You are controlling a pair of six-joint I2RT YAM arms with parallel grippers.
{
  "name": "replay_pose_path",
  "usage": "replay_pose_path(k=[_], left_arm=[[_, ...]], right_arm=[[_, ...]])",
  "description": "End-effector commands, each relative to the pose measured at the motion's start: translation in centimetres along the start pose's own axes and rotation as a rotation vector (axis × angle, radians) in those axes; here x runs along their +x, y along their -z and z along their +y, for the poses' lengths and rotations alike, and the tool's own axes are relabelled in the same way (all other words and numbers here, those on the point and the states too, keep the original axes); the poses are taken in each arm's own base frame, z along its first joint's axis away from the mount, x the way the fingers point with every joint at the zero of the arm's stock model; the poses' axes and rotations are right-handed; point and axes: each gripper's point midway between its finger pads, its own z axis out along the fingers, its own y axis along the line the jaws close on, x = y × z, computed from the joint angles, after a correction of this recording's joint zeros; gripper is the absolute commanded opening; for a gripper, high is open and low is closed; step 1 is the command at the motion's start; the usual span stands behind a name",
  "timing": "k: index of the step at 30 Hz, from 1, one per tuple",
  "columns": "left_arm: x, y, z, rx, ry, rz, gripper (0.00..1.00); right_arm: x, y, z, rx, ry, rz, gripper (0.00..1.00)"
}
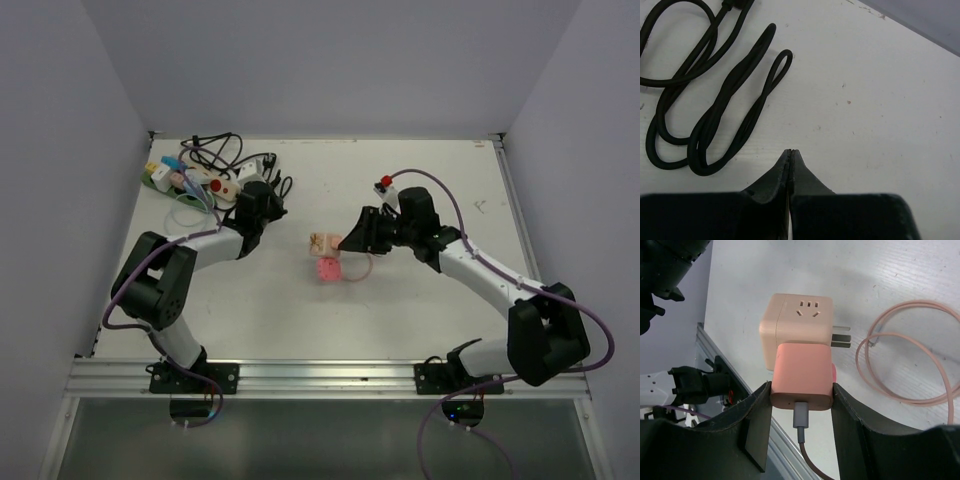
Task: Pull the plug off the socket
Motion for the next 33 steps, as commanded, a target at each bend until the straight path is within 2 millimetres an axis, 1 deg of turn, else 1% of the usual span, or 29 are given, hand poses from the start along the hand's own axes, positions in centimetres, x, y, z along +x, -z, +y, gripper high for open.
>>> replay_pose_path(k=[1,2,3,4,5,6,7,8,9,10,11,12,13,15,16,18,19,23,24,27,29,30,33], left_arm=[[-1.8,-0.1,-2.2,0.051,-0.015,-0.05,0.0],[-1.6,0.1,-2.6,0.073,-0.017,-0.036,0.0],[-1.3,0.4,-3.4,0.119,-0.023,-0.009,0.0],[-1.2,0.9,-3.8,0.141,-0.034,0.005,0.05],[-1.0,1.3,-4.1,0.16,-0.042,0.02,0.12],[-0.7,1.8,-4.6,0.194,-0.051,0.045,0.21],[-1.0,2.7,-5.0,0.221,-0.072,0.049,0.42],[-0.6,3.2,-5.0,0.237,-0.086,0.065,0.53],[-0.2,3.9,-5.6,0.28,-0.098,0.09,0.63],[-0.3,4.7,-5.7,0.295,-0.119,0.104,0.76],[-0.1,5.2,-5.7,0.303,-0.133,0.121,0.79],[0.4,5.9,-6.2,0.344,-0.147,0.153,0.82],[0.5,6.7,-6.1,0.356,-0.178,0.164,0.85],[1.4,7.9,-6.4,0.405,-0.207,0.211,0.86],[1.2,8.6,-6.5,0.423,-0.23,0.208,0.89],[2.1,9.9,-6.5,0.471,-0.275,0.254,0.91],[2.5,10.3,-6.5,0.486,-0.285,0.273,0.91],[4.7,12.2,-6.8,0.58,-0.296,0.366,0.91],[5.3,12.8,-7.1,0.621,-0.294,0.397,0.91],[6.1,13.7,-7.7,0.678,-0.273,0.441,0.91],[6.4,13.9,-7.6,0.686,-0.261,0.448,0.91],[6.2,13.8,-8.0,0.697,-0.253,0.438,0.91],[6.7,14.2,-8.8,0.739,-0.233,0.449,0.91]], right_arm=[[-1.0,0.8,1.8,-0.054,0.057,-0.014,0.0],[-1.0,0.7,1.8,-0.057,0.056,-0.017,0.0],[-1.0,0.6,1.8,-0.057,0.054,-0.018,0.0],[-1.2,0.6,1.8,-0.057,0.059,-0.024,0.0],[-1.2,0.5,1.7,-0.051,0.061,-0.025,0.0],[-1.5,0.5,1.6,-0.044,0.073,-0.032,0.0],[-1.5,0.3,1.2,-0.03,0.073,-0.028,0.0],[-1.4,0.3,1.1,-0.023,0.073,-0.018,0.0],[-1.6,0.2,1.1,-0.023,0.089,-0.018,0.0],[-1.6,0.1,0.9,-0.014,0.087,-0.014,0.0],[-1.7,0.1,0.7,-0.01,0.092,-0.014,0.0],[-2.0,0.1,0.9,-0.012,0.114,-0.017,0.0],[-1.8,-0.1,0.7,-0.003,0.115,-0.004,0.0],[-2.4,0.0,0.9,-0.006,0.153,-0.007,0.0],[-2.3,0.0,0.9,-0.002,0.159,0.001,0.0],[-2.8,0.1,0.9,0.008,0.198,-0.003,0.0],[-2.8,0.2,0.6,0.019,0.203,0.005,0.0],[-3.2,0.3,0.9,0.018,0.241,-0.004,0.0],[-3.3,0.3,0.9,0.016,0.242,-0.005,0.0],[-3.5,0.2,1.1,0.01,0.243,-0.012,0.0],[-3.8,0.1,1.3,0.0,0.242,-0.025,0.0],[-3.9,0.1,1.5,-0.008,0.243,-0.03,0.0],[-3.8,0.0,1.5,-0.014,0.229,-0.03,0.0]])
